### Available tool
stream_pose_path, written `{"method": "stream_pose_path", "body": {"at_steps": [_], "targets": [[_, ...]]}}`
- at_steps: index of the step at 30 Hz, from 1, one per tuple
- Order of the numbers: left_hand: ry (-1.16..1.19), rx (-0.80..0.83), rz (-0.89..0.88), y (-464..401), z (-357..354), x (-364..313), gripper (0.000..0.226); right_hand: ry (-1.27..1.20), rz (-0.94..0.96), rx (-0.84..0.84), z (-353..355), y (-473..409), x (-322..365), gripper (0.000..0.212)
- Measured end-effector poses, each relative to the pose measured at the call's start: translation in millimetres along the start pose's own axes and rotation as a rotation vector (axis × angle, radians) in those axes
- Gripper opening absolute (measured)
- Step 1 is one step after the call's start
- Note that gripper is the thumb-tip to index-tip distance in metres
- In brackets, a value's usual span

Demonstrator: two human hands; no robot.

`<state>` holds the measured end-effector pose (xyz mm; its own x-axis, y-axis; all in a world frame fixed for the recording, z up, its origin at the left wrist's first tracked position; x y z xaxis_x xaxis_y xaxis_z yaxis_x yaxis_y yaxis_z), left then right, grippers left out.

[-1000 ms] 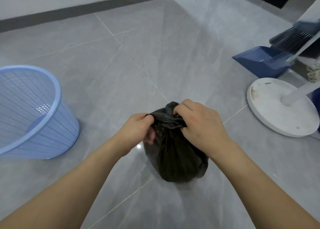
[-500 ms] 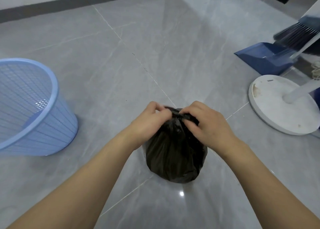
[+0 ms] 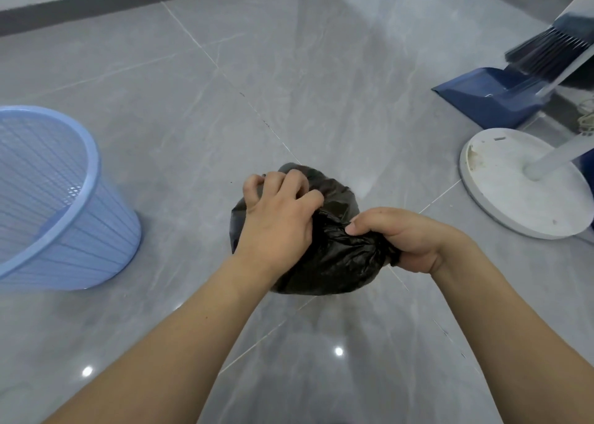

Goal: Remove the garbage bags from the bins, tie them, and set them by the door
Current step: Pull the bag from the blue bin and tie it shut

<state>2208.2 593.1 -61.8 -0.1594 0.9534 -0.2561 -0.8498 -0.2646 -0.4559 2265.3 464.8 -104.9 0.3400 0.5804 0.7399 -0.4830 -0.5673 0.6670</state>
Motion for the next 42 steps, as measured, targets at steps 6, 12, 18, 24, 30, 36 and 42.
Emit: {"method": "stream_pose_path", "body": {"at_steps": [6, 12, 18, 24, 30, 36, 42], "targets": [[0.398, 0.182, 0.393, 5, -16, 19, 0.040, 0.050, 0.116, -0.207, 19, -5, 6, 0.016], [0.488, 0.309, 0.631, 15, -34, 30, 0.033, 0.053, 0.179, -0.304, 18, -8, 9, 0.013], [0.162, 0.132, 0.349, 4, -18, 25, 0.036, -0.317, -0.074, 0.033, -12, -12, -16, 0.032], [0.230, 0.018, 0.310, 15, -2, 26, 0.050, -0.549, -0.089, 0.043, -16, -16, -21, 0.028], [0.414, 0.257, 0.368, 39, 0, 11, 0.033, -0.548, -0.054, -0.029, -4, -18, -14, 0.042], [0.595, 0.578, 0.679, 42, -38, 22, 0.025, -0.400, -0.065, -0.159, 7, -23, -17, 0.032], [0.816, 0.237, 0.804, 18, -14, 24, 0.027, -0.251, 0.050, -0.361, 12, -16, -3, 0.029]]}}
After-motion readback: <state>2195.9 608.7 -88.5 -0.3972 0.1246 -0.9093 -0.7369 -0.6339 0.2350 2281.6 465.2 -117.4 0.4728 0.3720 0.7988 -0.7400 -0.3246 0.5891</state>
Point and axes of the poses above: each hand's wrist, its own y-axis away from the middle knuckle, its own z-axis out of the back of the hand, x = y × z, the point moved 8 cm from there along -y, towards the middle knuckle, and after that the axes turned 10 degrees about -x, right-handed, at the moved point
